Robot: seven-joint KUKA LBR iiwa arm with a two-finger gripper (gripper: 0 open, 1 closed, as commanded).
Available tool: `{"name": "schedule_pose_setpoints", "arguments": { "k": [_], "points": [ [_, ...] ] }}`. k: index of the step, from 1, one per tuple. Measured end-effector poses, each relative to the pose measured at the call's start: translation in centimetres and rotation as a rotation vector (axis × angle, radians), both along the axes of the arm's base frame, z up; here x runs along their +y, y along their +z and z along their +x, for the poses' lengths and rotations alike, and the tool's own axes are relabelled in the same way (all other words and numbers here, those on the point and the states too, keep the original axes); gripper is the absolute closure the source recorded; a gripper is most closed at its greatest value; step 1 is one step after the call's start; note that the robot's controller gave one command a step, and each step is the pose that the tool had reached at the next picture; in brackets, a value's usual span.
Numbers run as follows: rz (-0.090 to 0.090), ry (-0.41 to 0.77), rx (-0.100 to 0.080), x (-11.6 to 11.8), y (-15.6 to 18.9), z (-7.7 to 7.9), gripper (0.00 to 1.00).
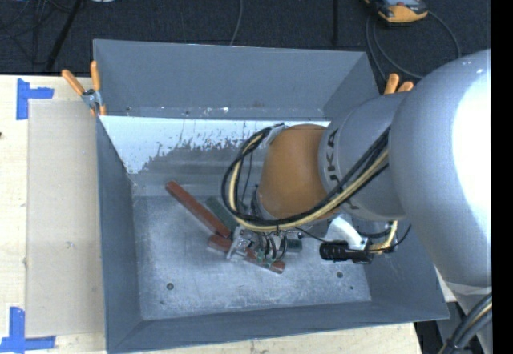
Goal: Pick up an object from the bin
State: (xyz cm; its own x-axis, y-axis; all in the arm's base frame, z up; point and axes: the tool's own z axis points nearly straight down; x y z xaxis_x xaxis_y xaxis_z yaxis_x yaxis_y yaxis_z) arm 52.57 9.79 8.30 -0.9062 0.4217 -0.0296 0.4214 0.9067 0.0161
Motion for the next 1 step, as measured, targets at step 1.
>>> {"name": "schedule_pose_setpoints", "arguments": {
  "k": [1],
  "points": [
    [0.0, 0.0, 0.008, 0.04, 0.33, -0.14, 1.0]
  ]
}}
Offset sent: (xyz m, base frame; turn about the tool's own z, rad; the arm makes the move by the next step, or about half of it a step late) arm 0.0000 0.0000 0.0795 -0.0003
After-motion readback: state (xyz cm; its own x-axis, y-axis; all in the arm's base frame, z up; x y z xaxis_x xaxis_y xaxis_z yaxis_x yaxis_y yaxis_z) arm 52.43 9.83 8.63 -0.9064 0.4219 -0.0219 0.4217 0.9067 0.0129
